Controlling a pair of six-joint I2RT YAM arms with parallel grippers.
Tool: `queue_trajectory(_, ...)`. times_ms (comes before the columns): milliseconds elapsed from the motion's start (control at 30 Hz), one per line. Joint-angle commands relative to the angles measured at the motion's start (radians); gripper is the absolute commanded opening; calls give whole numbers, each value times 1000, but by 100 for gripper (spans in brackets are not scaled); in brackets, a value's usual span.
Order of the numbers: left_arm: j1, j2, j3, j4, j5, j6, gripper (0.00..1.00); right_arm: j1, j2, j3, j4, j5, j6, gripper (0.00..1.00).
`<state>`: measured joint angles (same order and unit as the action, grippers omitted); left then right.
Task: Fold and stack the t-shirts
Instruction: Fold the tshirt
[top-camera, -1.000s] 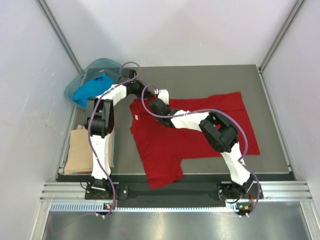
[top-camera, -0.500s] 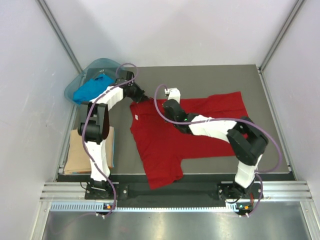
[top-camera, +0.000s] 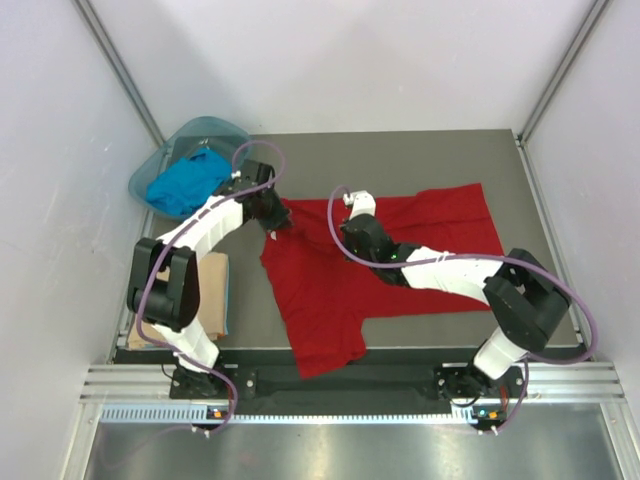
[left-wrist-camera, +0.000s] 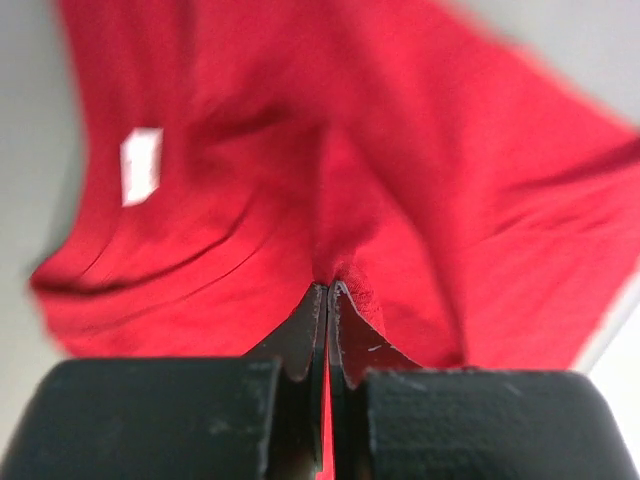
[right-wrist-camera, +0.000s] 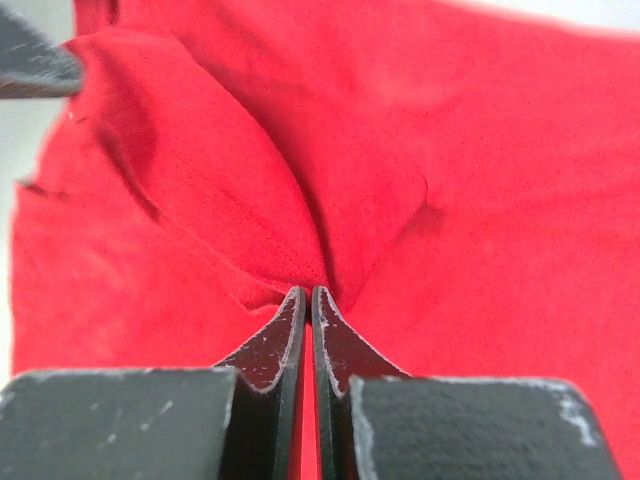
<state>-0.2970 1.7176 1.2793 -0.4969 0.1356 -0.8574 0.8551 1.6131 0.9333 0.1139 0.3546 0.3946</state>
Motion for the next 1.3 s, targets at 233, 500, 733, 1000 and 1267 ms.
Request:
queue_trajectory(233, -51, -188, -221, -20, -113, 8, 0, 7, -133, -119, 78, -55, 4, 0)
queue_trajectory(500, -102, -243, -261, -40, -126, -17, 0, 9, -137, -156, 99, -92, 1, 0)
queue_trajectory(733, -155, -282, -330, -35, -174, -68, 0, 9, -137, -174, 104, -98, 1, 0)
queue_trajectory(1000, -218, -358, -431, 9, -197, -158, 0, 7, -139, -192, 109, -98, 6, 0)
queue_trajectory(1267, -284, -371, -479, 38, -214, -235, 0, 7, -168, -221, 105, -85, 1, 0)
